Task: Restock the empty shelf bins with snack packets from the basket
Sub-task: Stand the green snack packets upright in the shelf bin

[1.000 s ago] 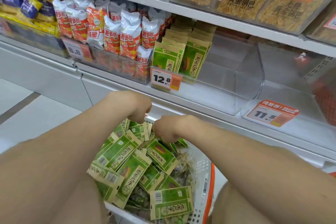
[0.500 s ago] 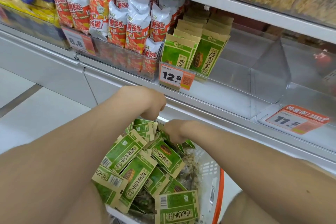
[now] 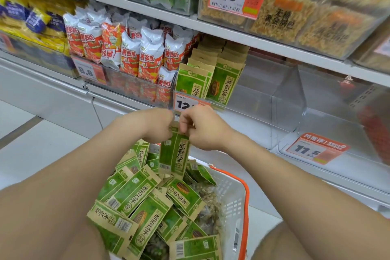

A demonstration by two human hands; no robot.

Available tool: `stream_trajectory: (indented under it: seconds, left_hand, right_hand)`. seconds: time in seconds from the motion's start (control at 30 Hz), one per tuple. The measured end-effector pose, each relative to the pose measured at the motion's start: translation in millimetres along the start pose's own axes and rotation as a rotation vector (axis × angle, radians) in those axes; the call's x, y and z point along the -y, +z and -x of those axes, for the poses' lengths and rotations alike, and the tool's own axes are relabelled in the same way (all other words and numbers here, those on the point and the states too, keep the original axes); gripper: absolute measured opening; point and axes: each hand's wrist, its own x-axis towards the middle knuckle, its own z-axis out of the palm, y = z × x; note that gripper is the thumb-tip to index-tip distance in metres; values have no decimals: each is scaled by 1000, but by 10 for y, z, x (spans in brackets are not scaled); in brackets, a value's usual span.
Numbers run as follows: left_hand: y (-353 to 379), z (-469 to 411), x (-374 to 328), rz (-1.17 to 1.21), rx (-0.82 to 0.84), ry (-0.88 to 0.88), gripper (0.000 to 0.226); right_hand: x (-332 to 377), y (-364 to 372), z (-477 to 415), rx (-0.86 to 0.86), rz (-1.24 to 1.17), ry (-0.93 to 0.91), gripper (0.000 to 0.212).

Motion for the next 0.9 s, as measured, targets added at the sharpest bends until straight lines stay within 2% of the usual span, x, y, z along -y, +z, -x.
stream_trajectory:
  seconds: [0.07, 0.13, 0.2, 0.27, 0.33, 0.43, 0.47, 0.5, 0.57, 0.63, 0.73, 0.83, 0.9]
  left_hand:
    - [-62, 13, -32, 318, -88, -7, 18]
    - [-100, 41, -83, 683, -127, -66, 26]
    - [-131, 95, -162, 860, -221, -98, 37]
    - [-147, 132, -258, 913, -300, -68, 51]
    - [-164, 183, -365, 945, -295, 15, 60]
    - [-171, 235, -507, 791, -200, 139, 90]
    - [-150, 215, -544, 735, -194, 160, 92]
    - [-138, 206, -584, 713, -205, 163, 83]
    - [-122, 147, -643, 812, -302, 155, 45]
    - [-145, 134, -680, 1027, -374, 167, 27]
    - [-193, 131, -696, 1306, -376, 188, 20]
    - [-204, 91, -725, 1377, -445, 158, 20]
    - [-193, 45, -747, 1332, -517, 101, 36]
  right_hand:
    - [58, -171, 83, -116, -48, 11, 30]
    - [75, -302, 160, -234, -106, 57, 29]
    - [87, -410, 221, -354, -190, 130, 27]
    - [104, -506, 263, -473, -261, 207, 26]
    - [126, -577, 284, -594, -322, 302, 26]
    - [148, -596, 292, -750, -498, 467, 23]
    - [165, -583, 291, -777, -583, 488, 19]
    - [185, -573, 291, -787, -660, 496, 14]
    - [206, -590, 276, -764, -778, 461, 4]
    - [209, -654, 255, -740, -865, 419, 15]
    - [135, -735, 191, -748, -663, 432, 32]
    - [108, -773, 161, -582, -607, 511, 53]
    - [93, -800, 202, -459, -728, 508, 36]
